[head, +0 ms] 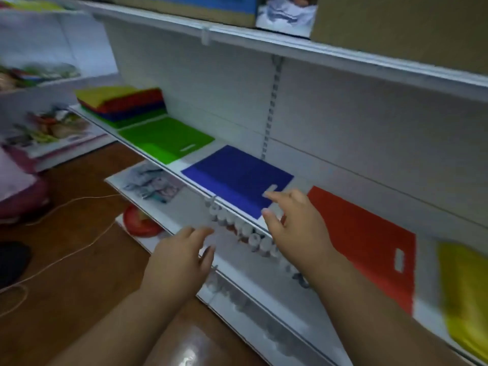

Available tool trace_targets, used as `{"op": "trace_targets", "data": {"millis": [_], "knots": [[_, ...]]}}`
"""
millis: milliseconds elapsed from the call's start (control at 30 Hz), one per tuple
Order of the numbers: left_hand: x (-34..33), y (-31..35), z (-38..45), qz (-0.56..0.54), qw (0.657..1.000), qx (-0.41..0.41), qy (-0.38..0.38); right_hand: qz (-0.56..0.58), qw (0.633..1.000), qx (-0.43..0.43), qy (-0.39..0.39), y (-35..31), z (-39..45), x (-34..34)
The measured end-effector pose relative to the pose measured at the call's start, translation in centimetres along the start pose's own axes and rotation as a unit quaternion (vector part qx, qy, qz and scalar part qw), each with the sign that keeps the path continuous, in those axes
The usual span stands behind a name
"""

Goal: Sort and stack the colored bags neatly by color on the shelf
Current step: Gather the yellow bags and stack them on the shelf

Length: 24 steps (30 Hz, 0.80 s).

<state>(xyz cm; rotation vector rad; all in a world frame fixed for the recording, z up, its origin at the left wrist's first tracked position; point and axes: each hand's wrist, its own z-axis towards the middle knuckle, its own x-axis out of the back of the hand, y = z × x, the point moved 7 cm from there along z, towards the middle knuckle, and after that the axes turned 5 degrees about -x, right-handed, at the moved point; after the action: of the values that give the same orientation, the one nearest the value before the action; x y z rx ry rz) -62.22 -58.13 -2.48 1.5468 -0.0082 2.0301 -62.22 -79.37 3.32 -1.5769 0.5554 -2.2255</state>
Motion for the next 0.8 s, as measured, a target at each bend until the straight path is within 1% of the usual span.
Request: {"op": "trace_targets", "data": {"millis": [133,267,433,567,700,800], "knots": [[3.6,-8.8,0.5,0.016,0.997,0.073,0.022,0.012,0.999,0.036,-0.012,-6.8,4.7,-4.7],[5.0,-16.4,2.4,0.017,0.990,0.137,0.042,0.018,0.998,0.053,-0.037,-11.0,10.2,-9.7],[6.6,-25.2,5.6,0.038,0.982,0.172,0.061,0.042,0.993,0.093,-0.064,-17.3,18.0,-17.3],[9.2,-32.5,7.6,0.065,0.975,0.197,0.075,0.016,0.986,0.145,-0.075,-24.3,23.8,-22.6],[11.0,-40.0,8.5,0.060,0.965,0.241,0.086,0.013,0.982,0.158,-0.103,-30.3,28.2,-27.7],[11.6,-45.6,9.6,0.050,0.966,0.237,0.092,0.017,0.982,0.145,-0.117,-33.7,31.0,-32.1]]}}
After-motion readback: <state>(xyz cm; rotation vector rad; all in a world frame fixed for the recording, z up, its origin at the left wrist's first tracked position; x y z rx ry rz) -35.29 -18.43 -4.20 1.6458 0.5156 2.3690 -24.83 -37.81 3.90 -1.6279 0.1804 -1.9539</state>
